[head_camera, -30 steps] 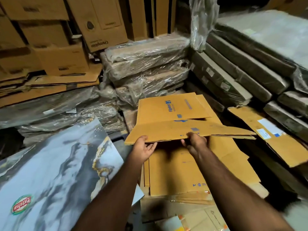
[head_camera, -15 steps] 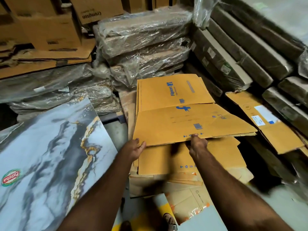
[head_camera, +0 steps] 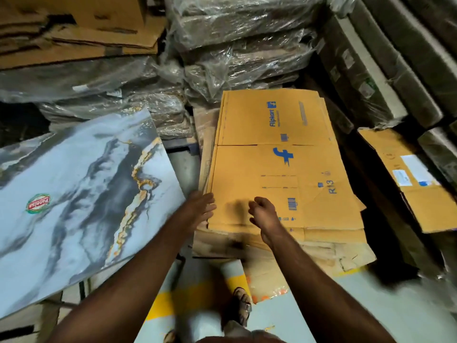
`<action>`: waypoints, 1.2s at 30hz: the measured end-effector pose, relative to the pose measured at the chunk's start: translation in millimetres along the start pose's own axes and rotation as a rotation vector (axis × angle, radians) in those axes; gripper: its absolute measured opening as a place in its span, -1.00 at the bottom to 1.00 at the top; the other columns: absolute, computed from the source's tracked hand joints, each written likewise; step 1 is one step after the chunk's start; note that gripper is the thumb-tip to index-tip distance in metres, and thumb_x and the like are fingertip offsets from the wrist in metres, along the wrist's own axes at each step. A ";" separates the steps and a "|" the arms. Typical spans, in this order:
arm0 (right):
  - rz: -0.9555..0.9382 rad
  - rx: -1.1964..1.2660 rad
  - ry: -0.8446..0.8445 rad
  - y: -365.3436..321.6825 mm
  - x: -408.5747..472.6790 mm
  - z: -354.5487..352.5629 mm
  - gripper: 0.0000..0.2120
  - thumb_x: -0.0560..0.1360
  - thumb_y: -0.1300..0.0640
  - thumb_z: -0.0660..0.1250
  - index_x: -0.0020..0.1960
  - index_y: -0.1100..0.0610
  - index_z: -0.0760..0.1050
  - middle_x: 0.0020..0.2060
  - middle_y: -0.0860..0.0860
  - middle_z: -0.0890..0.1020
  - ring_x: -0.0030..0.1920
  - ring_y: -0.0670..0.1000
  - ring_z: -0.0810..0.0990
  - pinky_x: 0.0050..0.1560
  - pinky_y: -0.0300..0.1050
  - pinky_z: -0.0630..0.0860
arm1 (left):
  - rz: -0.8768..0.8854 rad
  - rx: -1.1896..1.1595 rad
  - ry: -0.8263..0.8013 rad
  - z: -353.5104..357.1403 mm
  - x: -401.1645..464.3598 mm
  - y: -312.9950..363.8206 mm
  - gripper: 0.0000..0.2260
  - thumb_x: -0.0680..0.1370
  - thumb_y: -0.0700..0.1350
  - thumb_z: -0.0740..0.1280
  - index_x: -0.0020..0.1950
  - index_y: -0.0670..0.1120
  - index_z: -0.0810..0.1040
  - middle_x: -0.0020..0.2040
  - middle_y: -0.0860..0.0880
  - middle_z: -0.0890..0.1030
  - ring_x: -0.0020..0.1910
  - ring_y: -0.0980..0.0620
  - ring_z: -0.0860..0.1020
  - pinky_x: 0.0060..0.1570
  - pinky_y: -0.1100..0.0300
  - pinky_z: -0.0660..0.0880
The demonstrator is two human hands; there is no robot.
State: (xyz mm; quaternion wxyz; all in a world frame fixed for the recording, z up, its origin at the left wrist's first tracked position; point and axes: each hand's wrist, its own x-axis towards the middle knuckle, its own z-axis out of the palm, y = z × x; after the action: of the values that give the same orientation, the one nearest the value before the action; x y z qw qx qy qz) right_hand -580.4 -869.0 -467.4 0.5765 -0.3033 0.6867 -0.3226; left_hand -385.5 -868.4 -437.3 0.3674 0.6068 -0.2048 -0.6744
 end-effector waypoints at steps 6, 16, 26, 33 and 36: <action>-0.480 -0.146 -0.336 -74.5 -72.3 82.4 -0.85 0.64 0.14 0.27 0.17 0.00 0.54 0.16 0.03 0.63 0.19 0.02 0.58 0.21 -0.03 0.51 | 0.417 0.200 0.207 -60.0 -68.5 33.8 -0.58 0.59 -0.15 0.30 0.44 -0.07 0.35 0.24 -0.08 0.54 0.15 -0.04 0.55 0.14 0.09 0.48; -1.091 -0.410 -0.888 -60.2 -305.4 315.8 -0.73 0.60 0.27 0.29 0.29 0.17 0.52 0.16 -0.11 0.61 0.14 -0.24 0.58 0.17 -0.35 0.45 | 0.832 0.109 0.728 -298.3 -334.5 19.0 -0.73 0.61 -0.27 0.27 0.25 -0.01 0.50 0.22 0.03 0.58 0.22 0.06 0.55 0.25 0.09 0.48; -1.240 -0.442 -1.405 63.2 -522.0 514.9 -0.72 0.60 0.27 0.29 0.28 0.08 0.54 0.15 -0.06 0.64 0.13 -0.27 0.57 0.14 -0.42 0.44 | 0.782 -0.175 1.299 -492.3 -569.9 -133.7 -0.83 0.63 -0.31 0.21 0.10 -0.10 0.54 0.08 -0.09 0.63 0.09 0.00 0.58 0.20 0.14 0.49; -1.267 -0.559 -1.669 107.9 -620.5 619.9 -0.59 0.59 0.35 0.24 0.34 -0.01 0.44 0.16 -0.07 0.58 0.09 -0.36 0.55 0.02 -0.47 0.43 | 0.699 -0.393 1.547 -568.8 -644.0 -200.4 -0.77 0.64 -0.29 0.20 0.00 0.01 0.54 0.08 -0.09 0.64 0.12 -0.01 0.59 -0.02 0.35 0.50; -1.228 -0.577 -1.698 128.3 -639.7 666.7 -0.57 0.59 0.34 0.24 0.34 -0.06 0.41 0.18 -0.07 0.57 0.12 -0.27 0.56 0.05 -0.44 0.45 | 0.637 -0.459 1.588 -601.3 -658.4 -221.8 -0.80 0.65 -0.24 0.22 0.04 0.05 0.54 0.12 -0.04 0.64 0.13 0.06 0.60 -0.06 0.39 0.49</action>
State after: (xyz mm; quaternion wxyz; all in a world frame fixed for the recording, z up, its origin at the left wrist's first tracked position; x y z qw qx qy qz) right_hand 169.0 -348.8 -272.6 0.5106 -0.8431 -0.1551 -0.0672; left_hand 138.0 -133.1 -265.7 0.6841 0.7214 0.0918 0.0559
